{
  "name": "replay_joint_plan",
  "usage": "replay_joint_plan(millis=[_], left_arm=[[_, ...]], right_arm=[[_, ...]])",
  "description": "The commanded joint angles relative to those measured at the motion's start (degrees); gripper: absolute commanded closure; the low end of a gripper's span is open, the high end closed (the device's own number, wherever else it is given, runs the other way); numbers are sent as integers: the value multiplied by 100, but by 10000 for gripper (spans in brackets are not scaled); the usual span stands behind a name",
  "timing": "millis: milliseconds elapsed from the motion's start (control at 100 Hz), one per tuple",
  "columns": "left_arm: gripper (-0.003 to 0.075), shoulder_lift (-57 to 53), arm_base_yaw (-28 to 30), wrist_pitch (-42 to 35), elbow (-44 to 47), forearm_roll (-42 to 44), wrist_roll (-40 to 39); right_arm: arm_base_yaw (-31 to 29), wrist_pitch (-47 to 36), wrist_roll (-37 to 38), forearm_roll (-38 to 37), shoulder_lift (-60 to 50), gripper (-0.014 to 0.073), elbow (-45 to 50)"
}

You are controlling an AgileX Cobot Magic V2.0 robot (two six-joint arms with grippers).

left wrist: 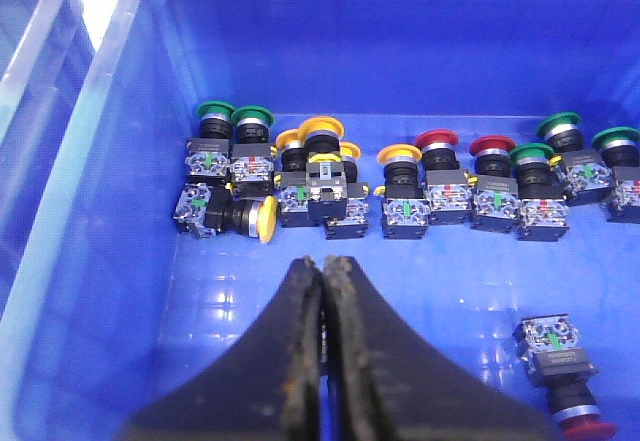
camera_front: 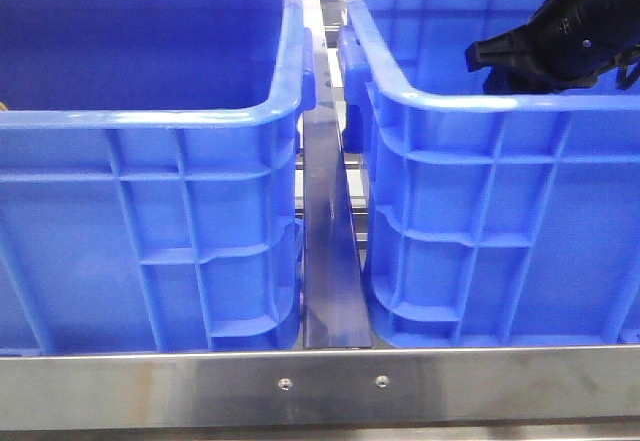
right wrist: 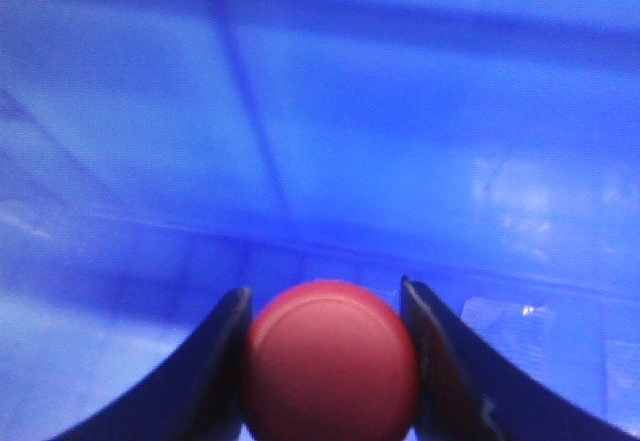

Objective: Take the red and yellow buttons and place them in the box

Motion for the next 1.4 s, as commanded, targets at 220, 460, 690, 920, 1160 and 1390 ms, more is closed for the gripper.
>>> replay_joint_plan(millis=[220,460,690,920,1160,1390], left_arm=[[739,13,13,-423,-149,46,-49],[739,13,13,-423,-149,46,-49],[739,13,13,-412,-149,46,-49],[739,13,13,-412,-149,46,-49],[739,13,13,-412,-149,46,-49],[739,13,13,-412,-149,46,-49]], right_arm=[[-2,258,-56,23,-137,283,-120],[-21,437,-56,64,-181,37,-95],[-49,336,-56,136,-579,25,124],[-49,25,-56,250,-1538,25,685],[-49,-243,-56,613,-3137,25,1506],[-49,-262,-56,732,-4649,25,2265]])
